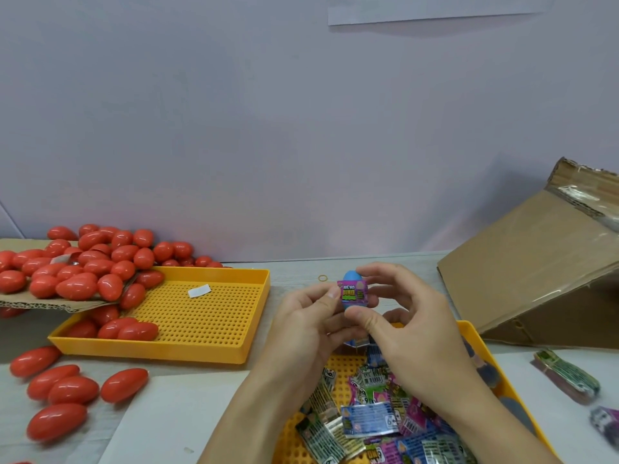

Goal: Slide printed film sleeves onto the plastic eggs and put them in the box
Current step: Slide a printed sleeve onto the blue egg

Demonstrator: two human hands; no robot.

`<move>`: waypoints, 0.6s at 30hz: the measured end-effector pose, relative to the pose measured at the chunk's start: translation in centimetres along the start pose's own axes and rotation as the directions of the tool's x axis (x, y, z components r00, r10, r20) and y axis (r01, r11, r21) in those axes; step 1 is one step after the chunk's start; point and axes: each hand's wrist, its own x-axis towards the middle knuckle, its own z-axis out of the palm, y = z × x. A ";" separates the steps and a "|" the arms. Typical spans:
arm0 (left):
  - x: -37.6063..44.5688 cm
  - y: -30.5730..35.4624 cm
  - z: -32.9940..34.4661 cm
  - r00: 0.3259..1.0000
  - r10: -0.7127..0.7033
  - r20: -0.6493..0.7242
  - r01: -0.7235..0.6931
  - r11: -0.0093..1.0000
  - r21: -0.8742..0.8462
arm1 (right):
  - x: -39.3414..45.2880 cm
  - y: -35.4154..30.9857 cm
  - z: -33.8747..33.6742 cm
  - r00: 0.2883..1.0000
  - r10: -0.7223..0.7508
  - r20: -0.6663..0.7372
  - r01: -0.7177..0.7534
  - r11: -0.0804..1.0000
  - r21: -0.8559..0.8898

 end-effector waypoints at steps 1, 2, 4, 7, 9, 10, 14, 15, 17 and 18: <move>0.0 0.0 0.0 1.000 -0.006 0.000 0.006 1.000 0.004 | 0.0 -0.1 0.0 1.000 0.002 -0.001 -0.002 1.000 0.001; 0.0 0.0 0.0 1.000 -0.013 0.000 0.013 1.000 0.006 | 0.0 -0.2 0.0 1.000 0.003 -0.003 -0.003 1.000 0.004; 0.0 0.1 0.0 0.999 -0.032 0.006 0.032 0.999 -0.010 | 0.0 -0.4 0.0 1.000 -0.001 -0.011 0.001 1.000 0.001; -0.1 0.1 0.3 0.996 -0.059 0.065 0.060 0.998 -0.003 | -0.1 -0.8 0.1 0.998 -0.053 -0.038 0.050 0.996 -0.076; -0.2 -0.1 0.4 0.991 -0.085 0.102 0.081 0.996 0.045 | -0.1 -1.0 0.4 0.991 -0.120 -0.056 0.110 0.983 -0.148; -0.2 -0.2 0.5 0.987 -0.109 0.121 0.105 0.994 0.037 | -0.2 -1.0 0.5 0.987 -0.153 -0.058 0.140 0.972 -0.187; -0.4 -0.2 0.4 0.973 -0.163 0.165 0.177 0.982 -0.072 | -0.1 -1.0 0.6 0.977 -0.210 -0.019 0.197 0.939 -0.282; -0.4 -0.2 0.4 0.972 -0.163 0.172 0.180 0.979 -0.091 | -0.1 -1.0 0.5 0.976 -0.218 -0.015 0.205 0.936 -0.288; -0.5 0.0 0.4 0.969 -0.159 0.189 0.183 0.976 -0.117 | -0.1 -1.0 0.5 0.972 -0.235 -0.009 0.222 0.932 -0.287; -0.5 0.1 0.5 0.967 -0.159 0.198 0.185 0.975 -0.124 | -0.1 -1.1 0.5 0.970 -0.243 -0.006 0.231 0.931 -0.283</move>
